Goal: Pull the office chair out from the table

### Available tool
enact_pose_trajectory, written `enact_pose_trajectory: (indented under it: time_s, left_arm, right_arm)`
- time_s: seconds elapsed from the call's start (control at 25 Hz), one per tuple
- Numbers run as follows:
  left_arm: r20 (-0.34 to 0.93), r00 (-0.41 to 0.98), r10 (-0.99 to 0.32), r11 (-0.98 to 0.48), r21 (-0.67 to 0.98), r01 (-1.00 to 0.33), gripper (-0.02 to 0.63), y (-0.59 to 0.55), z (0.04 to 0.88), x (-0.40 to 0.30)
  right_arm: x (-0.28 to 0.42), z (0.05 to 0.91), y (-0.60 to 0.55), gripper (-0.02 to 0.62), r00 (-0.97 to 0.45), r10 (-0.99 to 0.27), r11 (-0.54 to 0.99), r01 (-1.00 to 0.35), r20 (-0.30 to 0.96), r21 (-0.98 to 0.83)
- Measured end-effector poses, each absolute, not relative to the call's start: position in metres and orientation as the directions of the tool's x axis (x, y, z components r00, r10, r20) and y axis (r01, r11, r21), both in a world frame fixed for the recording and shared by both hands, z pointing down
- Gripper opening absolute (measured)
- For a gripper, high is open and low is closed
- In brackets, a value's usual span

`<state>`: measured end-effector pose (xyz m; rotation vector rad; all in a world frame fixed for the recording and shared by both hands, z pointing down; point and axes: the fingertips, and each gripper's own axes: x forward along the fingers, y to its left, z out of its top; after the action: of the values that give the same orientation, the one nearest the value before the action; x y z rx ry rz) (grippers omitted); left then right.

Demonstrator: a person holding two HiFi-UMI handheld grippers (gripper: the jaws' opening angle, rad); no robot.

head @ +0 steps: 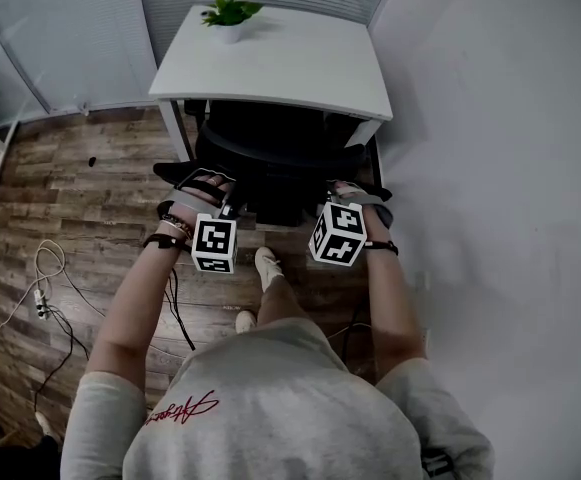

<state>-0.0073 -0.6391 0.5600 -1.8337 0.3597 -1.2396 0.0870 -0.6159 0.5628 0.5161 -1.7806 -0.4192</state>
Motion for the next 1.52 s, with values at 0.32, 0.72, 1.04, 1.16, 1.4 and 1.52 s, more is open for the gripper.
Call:
enact_pose_trajectory:
  time_s: [0.32, 0.72, 1.04, 1.16, 1.4, 1.52]
  left_arm:
    - [0.609, 0.459, -0.646, -0.583, -0.783, 0.219, 0.101, -0.63, 0.562, -0.006]
    - [0.609, 0.462, -0.644, -0.583, -0.782, 0.22, 0.101, -0.622, 0.561, -0.009]
    - [0.61, 0.461, -0.645, -0.584, -0.782, 0.218, 0.101, -0.615, 0.561, -0.01]
    - [0.607, 0.462, -0.647, -0.579, -0.785, 0.221, 0.101, -0.613, 0.561, -0.011]
    - [0.61, 0.455, -0.648, -0.581, -0.783, 0.222, 0.101, -0.601, 0.563, -0.012]
    - [0.618, 0.448, -0.646, -0.589, -0.777, 0.222, 0.101, -0.597, 0.566, -0.015]
  right_arm:
    - [0.088, 0.565, -0.606, 0.107, -0.228, -0.543, 0.839, -0.13, 0.808, 0.528]
    - [0.085, 0.564, -0.598, 0.106, -0.226, -0.543, 0.839, -0.132, 0.808, 0.527]
    - [0.084, 0.563, -0.591, 0.106, -0.226, -0.541, 0.841, -0.13, 0.81, 0.526]
    - [0.084, 0.563, -0.588, 0.106, -0.225, -0.546, 0.838, -0.13, 0.807, 0.531]
    - [0.084, 0.564, -0.576, 0.106, -0.227, -0.535, 0.845, -0.132, 0.814, 0.519]
    - [0.083, 0.563, -0.572, 0.106, -0.226, -0.539, 0.842, -0.13, 0.811, 0.523]
